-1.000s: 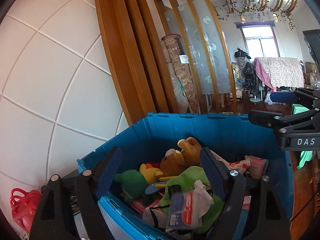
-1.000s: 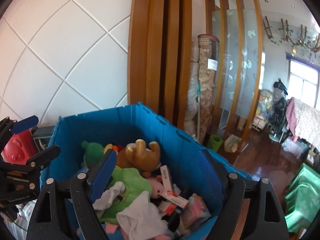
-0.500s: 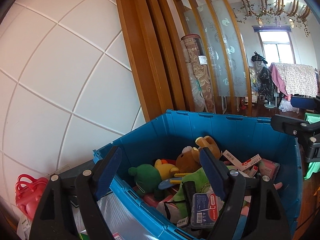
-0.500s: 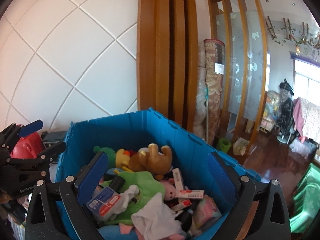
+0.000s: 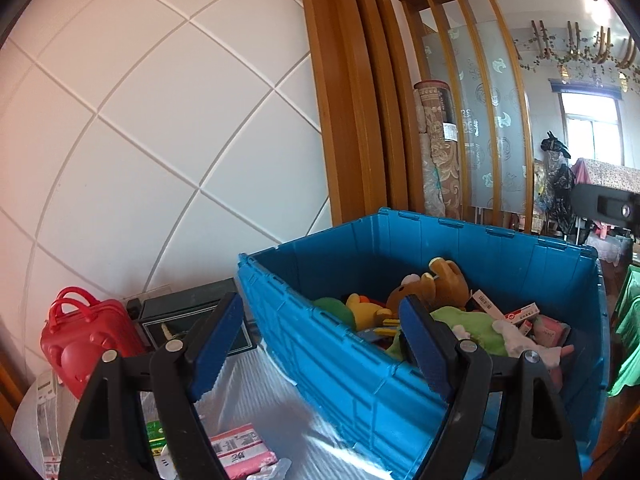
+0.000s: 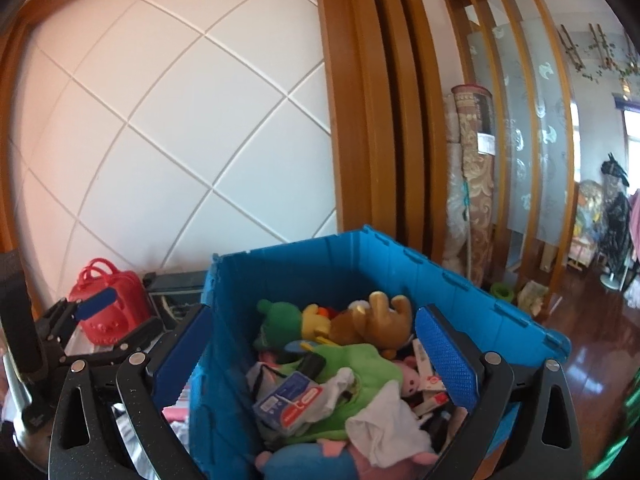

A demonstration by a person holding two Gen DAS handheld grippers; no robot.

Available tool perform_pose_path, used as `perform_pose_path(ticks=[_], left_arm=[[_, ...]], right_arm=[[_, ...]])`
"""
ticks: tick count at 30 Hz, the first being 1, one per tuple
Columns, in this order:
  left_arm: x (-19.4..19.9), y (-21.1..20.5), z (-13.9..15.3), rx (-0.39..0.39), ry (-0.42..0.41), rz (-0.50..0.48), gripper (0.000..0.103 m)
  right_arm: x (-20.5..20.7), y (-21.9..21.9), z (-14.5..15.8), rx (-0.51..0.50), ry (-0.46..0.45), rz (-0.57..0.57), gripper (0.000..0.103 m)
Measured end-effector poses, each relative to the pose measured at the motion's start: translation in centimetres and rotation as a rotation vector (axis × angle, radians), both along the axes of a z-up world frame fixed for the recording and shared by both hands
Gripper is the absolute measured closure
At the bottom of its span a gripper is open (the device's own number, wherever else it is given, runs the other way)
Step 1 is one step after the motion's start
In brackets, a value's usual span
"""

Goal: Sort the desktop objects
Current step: 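Bring both open tools back over the items on the bed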

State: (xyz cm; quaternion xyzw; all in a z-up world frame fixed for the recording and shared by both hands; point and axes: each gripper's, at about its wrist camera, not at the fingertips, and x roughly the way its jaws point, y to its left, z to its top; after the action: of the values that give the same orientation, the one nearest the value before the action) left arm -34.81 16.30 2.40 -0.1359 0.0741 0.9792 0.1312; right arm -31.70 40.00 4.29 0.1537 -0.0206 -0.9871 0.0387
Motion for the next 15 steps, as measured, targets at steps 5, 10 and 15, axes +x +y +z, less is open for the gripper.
perform_pose_path(ticks=[5,10,15], left_arm=[[1.1,-7.2,-1.7,-0.022,-0.03,0.066,0.023],[2.0,-16.5,-4.1,-0.057,-0.101,0.16,0.023],[3.2,-25.5,-6.5,-0.076,-0.138,0.252,0.023]], right_arm=[[0.0,-6.8,-0.1,0.02,-0.001,0.084,0.0],[-0.7,-15.4,-2.5,0.012,-0.063,0.18,0.0],[-0.1,-23.6,-5.5,0.028,-0.113,0.242,0.0]])
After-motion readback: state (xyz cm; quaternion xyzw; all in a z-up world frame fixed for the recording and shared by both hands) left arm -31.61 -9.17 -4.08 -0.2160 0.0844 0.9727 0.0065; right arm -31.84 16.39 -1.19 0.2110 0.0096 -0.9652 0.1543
